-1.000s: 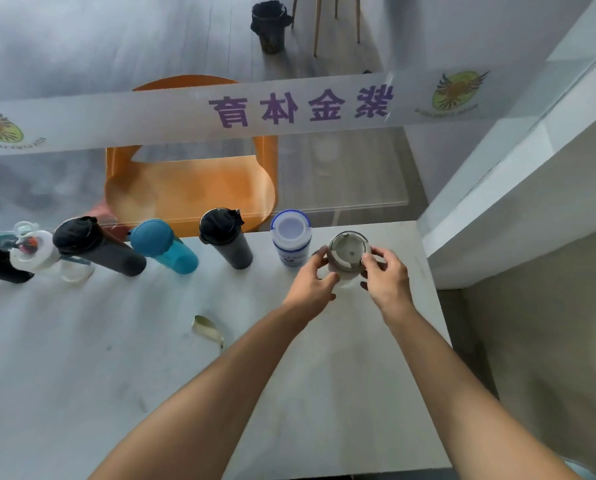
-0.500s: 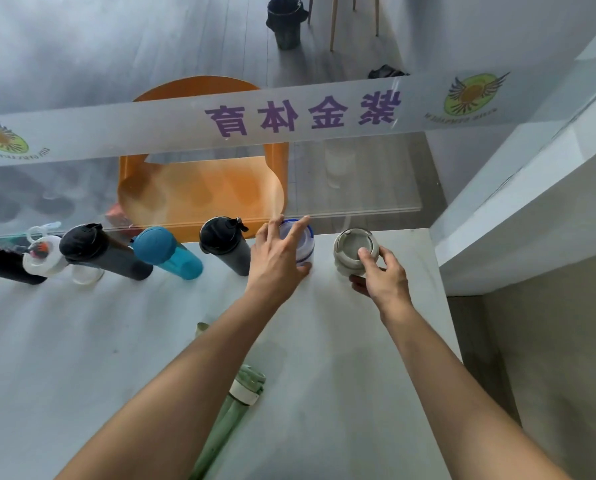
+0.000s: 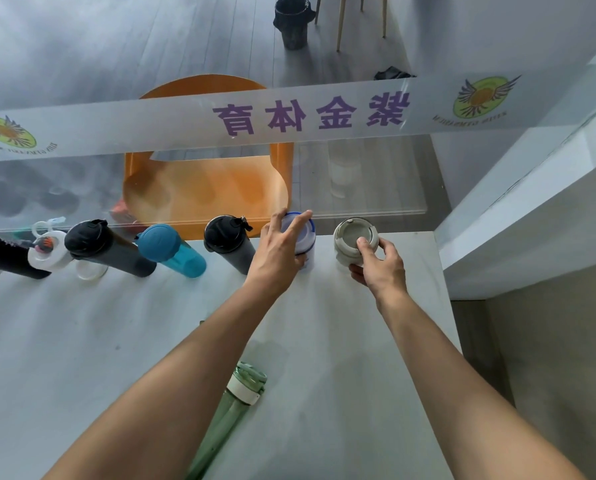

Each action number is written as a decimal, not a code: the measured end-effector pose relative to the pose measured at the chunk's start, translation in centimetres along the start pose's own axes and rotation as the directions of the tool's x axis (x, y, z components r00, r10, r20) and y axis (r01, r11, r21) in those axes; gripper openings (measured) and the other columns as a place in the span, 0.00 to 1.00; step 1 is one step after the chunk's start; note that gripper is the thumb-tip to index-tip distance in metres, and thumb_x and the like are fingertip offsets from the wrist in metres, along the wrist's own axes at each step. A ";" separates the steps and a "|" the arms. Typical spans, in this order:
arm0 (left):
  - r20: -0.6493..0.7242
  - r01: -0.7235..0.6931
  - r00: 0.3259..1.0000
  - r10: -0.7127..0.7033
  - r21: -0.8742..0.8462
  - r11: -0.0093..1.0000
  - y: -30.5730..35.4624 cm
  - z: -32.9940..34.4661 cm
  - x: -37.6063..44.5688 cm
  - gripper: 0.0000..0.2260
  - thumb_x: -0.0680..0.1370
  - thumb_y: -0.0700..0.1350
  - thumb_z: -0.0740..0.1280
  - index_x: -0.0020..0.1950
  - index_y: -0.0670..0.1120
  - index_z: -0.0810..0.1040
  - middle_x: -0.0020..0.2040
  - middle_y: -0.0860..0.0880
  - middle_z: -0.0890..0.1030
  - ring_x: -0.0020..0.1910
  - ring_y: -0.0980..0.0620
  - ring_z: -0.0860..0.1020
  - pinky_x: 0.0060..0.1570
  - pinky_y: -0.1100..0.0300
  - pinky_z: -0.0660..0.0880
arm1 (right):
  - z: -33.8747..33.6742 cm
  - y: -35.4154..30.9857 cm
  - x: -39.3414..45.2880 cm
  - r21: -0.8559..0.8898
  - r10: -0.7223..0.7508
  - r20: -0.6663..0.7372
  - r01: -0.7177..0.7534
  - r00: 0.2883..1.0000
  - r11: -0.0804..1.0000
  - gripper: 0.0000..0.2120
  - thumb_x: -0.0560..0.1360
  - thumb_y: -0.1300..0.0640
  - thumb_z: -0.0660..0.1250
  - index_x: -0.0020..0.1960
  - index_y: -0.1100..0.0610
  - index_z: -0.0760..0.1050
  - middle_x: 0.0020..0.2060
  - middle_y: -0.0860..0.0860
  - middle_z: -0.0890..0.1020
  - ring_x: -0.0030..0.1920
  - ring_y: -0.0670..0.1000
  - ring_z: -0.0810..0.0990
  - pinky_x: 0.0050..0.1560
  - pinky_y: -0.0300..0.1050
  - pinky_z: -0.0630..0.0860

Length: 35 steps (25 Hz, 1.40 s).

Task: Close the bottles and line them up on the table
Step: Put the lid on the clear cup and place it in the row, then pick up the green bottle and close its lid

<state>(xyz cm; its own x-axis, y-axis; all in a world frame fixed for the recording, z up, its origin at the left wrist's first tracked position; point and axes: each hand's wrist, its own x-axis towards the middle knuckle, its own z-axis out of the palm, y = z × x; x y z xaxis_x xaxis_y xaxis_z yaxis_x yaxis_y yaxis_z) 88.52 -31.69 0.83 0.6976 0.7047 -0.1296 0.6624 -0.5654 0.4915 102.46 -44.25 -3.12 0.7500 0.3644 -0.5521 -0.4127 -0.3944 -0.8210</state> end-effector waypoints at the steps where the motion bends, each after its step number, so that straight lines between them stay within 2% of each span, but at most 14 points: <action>1: 0.009 -0.004 1.000 0.004 0.011 1.000 0.0 0.0 0.0 0.37 0.72 0.38 0.73 0.76 0.59 0.62 0.78 0.46 0.57 0.71 0.39 0.63 0.65 0.49 0.69 | 0.0 0.2 0.1 -0.020 -0.011 -0.006 0.011 1.000 1.000 0.23 0.75 0.43 0.70 0.67 0.52 0.74 0.51 0.53 0.83 0.44 0.58 0.87 0.51 0.58 0.85; 3: 0.023 -0.003 1.000 0.002 0.064 0.998 0.0 -0.1 -0.1 0.39 0.73 0.41 0.73 0.78 0.59 0.58 0.79 0.45 0.54 0.73 0.38 0.60 0.65 0.47 0.69 | -0.2 0.2 0.0 -0.050 -0.027 -0.018 0.026 0.999 0.998 0.27 0.74 0.40 0.70 0.67 0.51 0.73 0.57 0.55 0.82 0.44 0.57 0.87 0.52 0.58 0.85; 5: -0.013 -0.017 1.000 0.019 0.146 0.989 -0.1 -0.5 -1.0 0.41 0.73 0.44 0.73 0.80 0.58 0.53 0.80 0.42 0.52 0.76 0.38 0.56 0.71 0.48 0.63 | -0.4 0.4 -0.4 -0.077 -0.021 -0.038 0.018 0.999 0.997 0.34 0.70 0.34 0.69 0.70 0.50 0.69 0.59 0.54 0.81 0.46 0.56 0.87 0.56 0.59 0.83; 7: -0.103 -0.080 0.990 0.101 0.184 0.980 -0.3 -0.8 -2.9 0.40 0.72 0.44 0.73 0.80 0.54 0.56 0.79 0.40 0.58 0.76 0.38 0.59 0.73 0.48 0.61 | -0.6 1.1 -1.4 -0.118 0.002 -0.092 -0.013 0.996 0.993 0.38 0.69 0.30 0.68 0.71 0.51 0.66 0.57 0.52 0.80 0.51 0.57 0.85 0.61 0.58 0.80; 10: -0.155 -0.144 0.974 0.165 0.137 0.980 -1.7 -0.7 -7.9 0.34 0.72 0.42 0.71 0.77 0.49 0.64 0.75 0.40 0.65 0.71 0.39 0.66 0.70 0.48 0.67 | -0.1 3.4 -4.8 -0.165 0.022 -0.148 -0.047 0.989 0.985 0.30 0.77 0.39 0.66 0.69 0.57 0.64 0.49 0.53 0.79 0.52 0.57 0.77 0.57 0.50 0.73; 12: -0.110 -0.078 0.990 0.087 0.083 0.993 -3.9 -0.2 -11.5 0.28 0.75 0.44 0.69 0.75 0.50 0.66 0.74 0.44 0.66 0.70 0.42 0.67 0.69 0.50 0.69 | 1.1 5.8 -7.7 -0.217 0.062 -0.112 -0.085 0.992 0.972 0.25 0.78 0.45 0.67 0.67 0.60 0.68 0.50 0.56 0.80 0.53 0.58 0.78 0.55 0.48 0.71; 15: 0.040 0.098 0.994 -0.099 0.035 0.995 -8.8 0.6 -17.1 0.23 0.78 0.47 0.66 0.73 0.53 0.66 0.73 0.48 0.66 0.69 0.45 0.68 0.68 0.52 0.68 | 3.8 11.1 -12.2 -0.324 0.149 -0.002 -0.142 0.989 0.935 0.18 0.77 0.48 0.69 0.61 0.59 0.75 0.55 0.60 0.83 0.57 0.61 0.81 0.55 0.48 0.73; 17: 0.158 0.187 0.970 -0.187 0.014 0.982 -11.8 0.9 -20.5 0.23 0.79 0.48 0.64 0.74 0.53 0.65 0.72 0.48 0.67 0.68 0.45 0.68 0.68 0.52 0.68 | 5.5 14.7 -15.0 -0.367 0.232 0.058 -0.196 0.971 0.909 0.16 0.76 0.46 0.68 0.56 0.57 0.76 0.51 0.59 0.84 0.53 0.60 0.82 0.51 0.46 0.73; 19: 0.238 0.242 0.941 -0.241 0.026 0.970 -14.1 1.3 -23.5 0.23 0.80 0.51 0.62 0.74 0.51 0.64 0.71 0.47 0.68 0.66 0.44 0.68 0.67 0.51 0.67 | 6.9 17.5 -17.6 -0.372 0.303 0.079 -0.253 0.950 0.893 0.19 0.73 0.41 0.67 0.53 0.56 0.76 0.46 0.56 0.83 0.46 0.58 0.81 0.48 0.47 0.74; 22: 0.338 0.341 0.889 -0.310 -0.037 0.939 -16.4 2.1 -26.1 0.24 0.80 0.53 0.60 0.75 0.49 0.64 0.72 0.46 0.68 0.68 0.43 0.68 0.68 0.50 0.67 | 9.0 19.2 -20.7 -0.323 0.386 0.117 -0.332 0.915 0.886 0.19 0.78 0.43 0.63 0.51 0.60 0.78 0.43 0.56 0.80 0.44 0.58 0.80 0.46 0.50 0.77; 25: 0.396 0.353 0.870 -0.294 -0.085 0.932 -17.6 2.6 -26.3 0.23 0.80 0.53 0.60 0.74 0.47 0.67 0.69 0.44 0.74 0.67 0.44 0.72 0.67 0.52 0.68 | 11.2 20.2 -22.4 -0.191 0.461 0.181 -0.429 0.869 0.883 0.21 0.81 0.41 0.60 0.58 0.57 0.79 0.53 0.56 0.84 0.47 0.55 0.82 0.48 0.50 0.77; 28: 0.415 0.322 0.875 -0.249 -0.114 0.940 -17.8 2.1 -26.4 0.22 0.80 0.50 0.61 0.74 0.45 0.68 0.67 0.43 0.77 0.65 0.44 0.75 0.64 0.54 0.70 | 12.3 20.4 -23.8 -0.070 0.449 0.181 -0.444 0.875 0.893 0.23 0.81 0.41 0.60 0.61 0.58 0.79 0.56 0.58 0.85 0.49 0.57 0.83 0.50 0.51 0.79; 31: 0.412 0.326 0.880 -0.234 -0.169 0.930 -17.9 0.8 -26.7 0.22 0.80 0.49 0.62 0.74 0.46 0.68 0.67 0.45 0.77 0.63 0.45 0.77 0.63 0.54 0.73 | 12.6 19.4 -25.1 -0.035 0.387 0.153 -0.386 0.909 0.922 0.19 0.81 0.43 0.61 0.59 0.57 0.79 0.55 0.57 0.85 0.54 0.59 0.84 0.55 0.54 0.80; 35: 0.322 0.312 0.926 -0.198 -0.356 0.881 -17.2 -2.0 -27.7 0.20 0.81 0.52 0.62 0.71 0.47 0.71 0.63 0.45 0.80 0.61 0.46 0.79 0.62 0.50 0.75 | 12.5 16.4 -27.6 0.088 0.223 0.125 -0.235 0.967 0.968 0.17 0.81 0.45 0.62 0.57 0.57 0.78 0.47 0.56 0.84 0.45 0.55 0.84 0.48 0.51 0.80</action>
<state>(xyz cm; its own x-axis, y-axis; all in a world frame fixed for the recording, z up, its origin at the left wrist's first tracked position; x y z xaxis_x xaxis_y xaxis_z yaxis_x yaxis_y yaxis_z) 57.30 -40.61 -2.36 0.6026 0.6264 -0.4944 0.7041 -0.1257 0.6989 68.56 -50.22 -3.16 0.5684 0.3698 -0.7350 -0.6210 -0.3932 -0.6781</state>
